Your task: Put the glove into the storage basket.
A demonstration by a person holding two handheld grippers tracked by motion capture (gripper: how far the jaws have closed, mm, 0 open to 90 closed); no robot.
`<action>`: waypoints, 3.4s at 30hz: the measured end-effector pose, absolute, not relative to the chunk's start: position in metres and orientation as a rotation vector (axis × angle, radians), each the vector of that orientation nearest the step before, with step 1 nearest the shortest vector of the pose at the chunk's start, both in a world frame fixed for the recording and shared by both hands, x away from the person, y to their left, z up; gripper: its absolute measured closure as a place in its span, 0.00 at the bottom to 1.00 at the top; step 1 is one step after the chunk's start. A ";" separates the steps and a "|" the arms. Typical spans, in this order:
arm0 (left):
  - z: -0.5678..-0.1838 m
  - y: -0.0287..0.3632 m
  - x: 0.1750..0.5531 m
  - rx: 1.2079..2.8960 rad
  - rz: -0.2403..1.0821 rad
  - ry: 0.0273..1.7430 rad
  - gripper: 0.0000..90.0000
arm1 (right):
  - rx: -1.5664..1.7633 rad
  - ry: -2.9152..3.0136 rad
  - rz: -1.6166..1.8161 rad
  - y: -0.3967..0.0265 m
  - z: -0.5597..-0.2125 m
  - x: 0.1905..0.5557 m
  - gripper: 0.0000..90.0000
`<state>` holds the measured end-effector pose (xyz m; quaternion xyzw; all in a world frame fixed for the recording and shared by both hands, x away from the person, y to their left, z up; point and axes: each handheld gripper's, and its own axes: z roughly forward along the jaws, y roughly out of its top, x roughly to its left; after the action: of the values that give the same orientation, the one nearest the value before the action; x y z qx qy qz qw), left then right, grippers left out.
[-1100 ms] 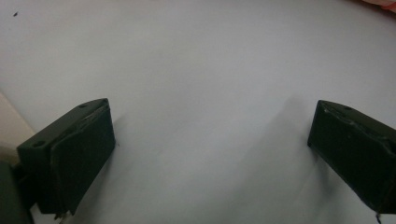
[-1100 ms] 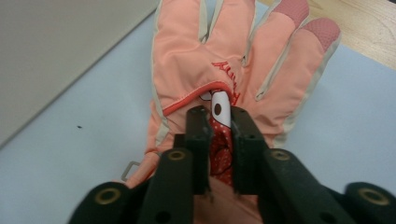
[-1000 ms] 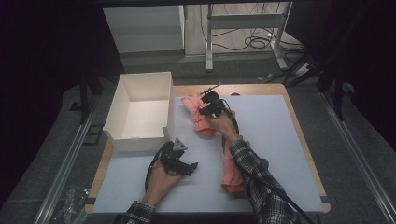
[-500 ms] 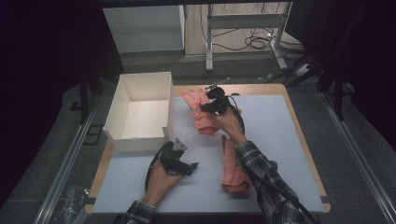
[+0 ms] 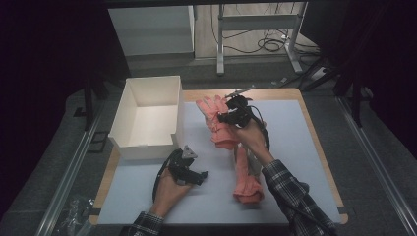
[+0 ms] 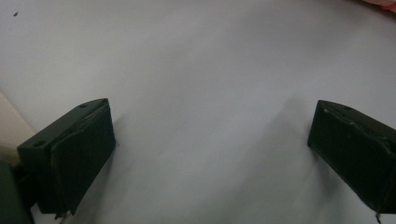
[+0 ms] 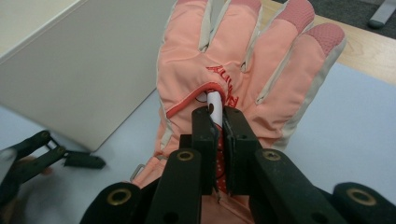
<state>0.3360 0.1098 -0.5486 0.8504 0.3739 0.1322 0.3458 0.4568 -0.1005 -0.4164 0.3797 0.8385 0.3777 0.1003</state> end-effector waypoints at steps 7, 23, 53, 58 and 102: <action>-0.548 0.110 0.336 2.207 0.341 0.974 0.01 | 1.163 2.443 1.176 -0.127 -0.408 0.421 0.93; -0.548 0.110 0.336 2.206 0.337 0.977 0.01 | 1.279 2.323 1.159 -0.177 -0.411 0.345 0.93; -0.548 0.110 0.336 2.209 0.338 0.975 0.01 | 1.252 2.231 1.115 -0.205 -0.437 0.307 0.54; -0.548 0.110 0.336 2.207 0.340 0.975 0.01 | 1.249 2.220 1.112 -0.219 -0.430 0.303 0.55; -0.549 0.109 0.335 2.200 0.338 0.979 0.01 | 1.273 2.451 1.174 -0.217 -0.511 0.266 0.62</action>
<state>0.3355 0.1094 -0.5486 0.8482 0.3776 0.1304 0.3478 0.2664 -0.2171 -0.5110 0.4233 0.8147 0.3902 0.0702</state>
